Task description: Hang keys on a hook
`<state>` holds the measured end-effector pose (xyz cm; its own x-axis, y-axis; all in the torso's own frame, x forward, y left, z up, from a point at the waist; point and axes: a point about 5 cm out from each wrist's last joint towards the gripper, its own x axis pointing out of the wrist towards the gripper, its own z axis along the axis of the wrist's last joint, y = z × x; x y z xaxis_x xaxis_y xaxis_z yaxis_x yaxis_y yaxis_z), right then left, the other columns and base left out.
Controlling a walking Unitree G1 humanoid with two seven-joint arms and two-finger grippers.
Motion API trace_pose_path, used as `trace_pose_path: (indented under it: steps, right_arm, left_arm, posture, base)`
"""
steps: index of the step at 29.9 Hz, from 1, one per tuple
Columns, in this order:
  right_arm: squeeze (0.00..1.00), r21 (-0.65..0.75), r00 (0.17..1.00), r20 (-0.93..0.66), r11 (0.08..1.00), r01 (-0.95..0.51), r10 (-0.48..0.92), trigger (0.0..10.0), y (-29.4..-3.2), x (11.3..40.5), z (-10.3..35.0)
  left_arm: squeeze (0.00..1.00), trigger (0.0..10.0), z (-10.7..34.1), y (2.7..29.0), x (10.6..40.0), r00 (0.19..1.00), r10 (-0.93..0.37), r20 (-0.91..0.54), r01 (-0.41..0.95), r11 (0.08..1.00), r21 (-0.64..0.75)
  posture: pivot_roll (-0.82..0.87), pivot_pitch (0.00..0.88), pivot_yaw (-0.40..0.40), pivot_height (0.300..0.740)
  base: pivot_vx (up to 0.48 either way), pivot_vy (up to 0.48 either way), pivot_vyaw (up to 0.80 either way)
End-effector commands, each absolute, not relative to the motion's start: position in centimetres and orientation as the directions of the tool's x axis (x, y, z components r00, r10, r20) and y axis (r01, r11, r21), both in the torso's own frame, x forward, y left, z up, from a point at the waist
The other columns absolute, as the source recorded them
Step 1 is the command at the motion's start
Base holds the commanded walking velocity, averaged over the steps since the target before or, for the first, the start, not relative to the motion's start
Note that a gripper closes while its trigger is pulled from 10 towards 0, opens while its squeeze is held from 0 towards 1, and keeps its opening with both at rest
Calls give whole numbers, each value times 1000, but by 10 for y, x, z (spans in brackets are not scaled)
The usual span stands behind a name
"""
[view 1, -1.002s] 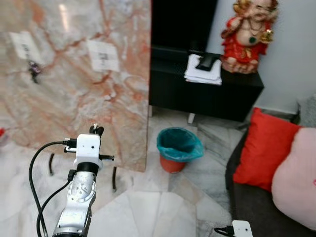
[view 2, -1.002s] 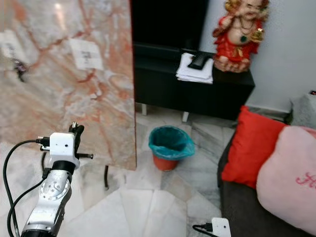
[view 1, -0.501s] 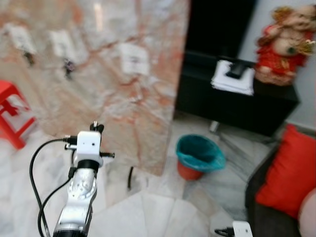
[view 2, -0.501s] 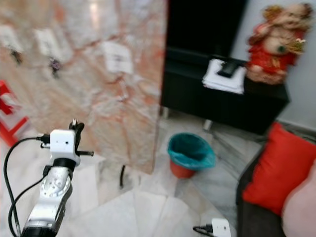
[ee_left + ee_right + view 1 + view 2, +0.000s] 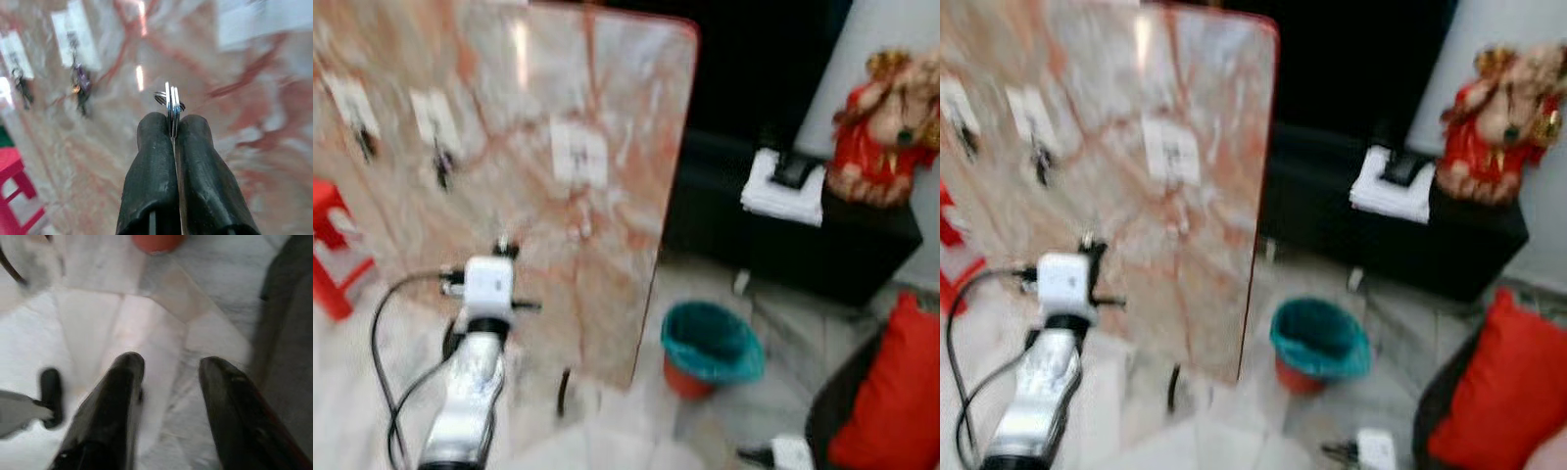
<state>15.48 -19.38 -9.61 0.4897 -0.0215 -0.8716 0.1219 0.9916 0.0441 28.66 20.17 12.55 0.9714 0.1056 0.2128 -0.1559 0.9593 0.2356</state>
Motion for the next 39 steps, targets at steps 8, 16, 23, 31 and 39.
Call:
trace_pose_path:
  steps: [8, 16, 23, 31, 39]
  right_arm:
    - [0, 14, 474, -879, 989, 150, -59, 10000, -207, 149, -96]
    - [0, 15, 473, -879, 989, 150, -58, 10000, -207, 150, -96]
    - [0, 16, 475, -878, 989, 150, -58, 10000, -207, 150, -96]
    - [0, 14, 474, -879, 990, 137, -54, 10000, -208, 151, -95]
    - [0, 14, 477, -877, 991, 134, -52, 10000, -208, 153, -95]
  left_arm:
    - [0, 10000, 133, 188, 288, 970, 50, 238, -107, 967, 230]
    - [0, 10000, 136, 181, 288, 968, 9, 251, -70, 969, 237]
    - [0, 10000, 139, 170, 285, 960, -73, 269, 6, 970, 243]
    - [0, 10000, 142, 169, 283, 956, -89, 278, 15, 966, 259]
    - [0, 10000, 156, 171, 285, 944, -88, 318, -4, 961, 275]
  posture:
    - [48, 0, -75, 740]
    - [47, 0, -74, 740]
    - [46, 0, -75, 740]
    - [49, 0, -76, 740]
    - [50, 0, -79, 740]
  base:
    - [298, 0, 0]
    - [284, 0, 0]
    - [0, 0, 0]
    - [0, 0, 0]
    - [0, 0, 0]
